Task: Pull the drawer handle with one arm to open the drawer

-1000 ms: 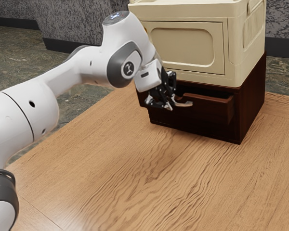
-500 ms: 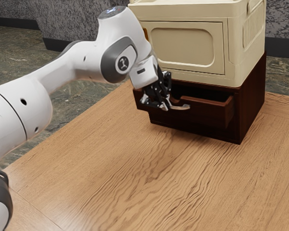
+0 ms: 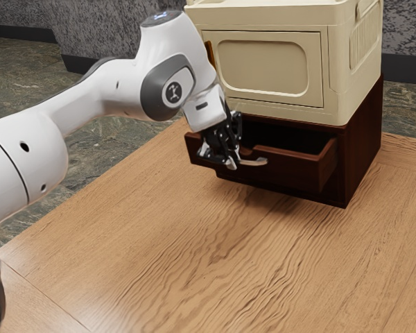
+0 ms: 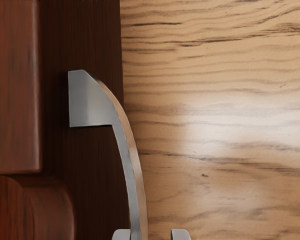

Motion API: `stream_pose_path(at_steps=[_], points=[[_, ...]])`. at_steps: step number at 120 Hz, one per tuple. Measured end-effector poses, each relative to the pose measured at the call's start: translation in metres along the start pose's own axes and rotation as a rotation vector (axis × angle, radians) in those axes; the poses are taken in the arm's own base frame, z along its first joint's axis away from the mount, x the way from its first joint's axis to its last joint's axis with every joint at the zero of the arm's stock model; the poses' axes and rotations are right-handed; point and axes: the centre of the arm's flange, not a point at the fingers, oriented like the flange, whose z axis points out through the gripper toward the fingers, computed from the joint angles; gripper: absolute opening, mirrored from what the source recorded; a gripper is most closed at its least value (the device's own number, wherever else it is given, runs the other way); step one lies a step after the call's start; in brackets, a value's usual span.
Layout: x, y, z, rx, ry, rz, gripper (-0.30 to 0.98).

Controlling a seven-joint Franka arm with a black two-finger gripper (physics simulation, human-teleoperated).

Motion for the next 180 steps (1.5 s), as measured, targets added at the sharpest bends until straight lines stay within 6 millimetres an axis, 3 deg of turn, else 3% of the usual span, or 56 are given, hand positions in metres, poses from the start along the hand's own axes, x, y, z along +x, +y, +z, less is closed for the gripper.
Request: stream_pose_path(at_steps=[145, 180], points=[[0.012, 0.057, -0.013, -0.037, -0.022, -0.057, 0.02], [0.017, 0.063, -0.020, -0.022, -0.031, -0.055, 0.03]])
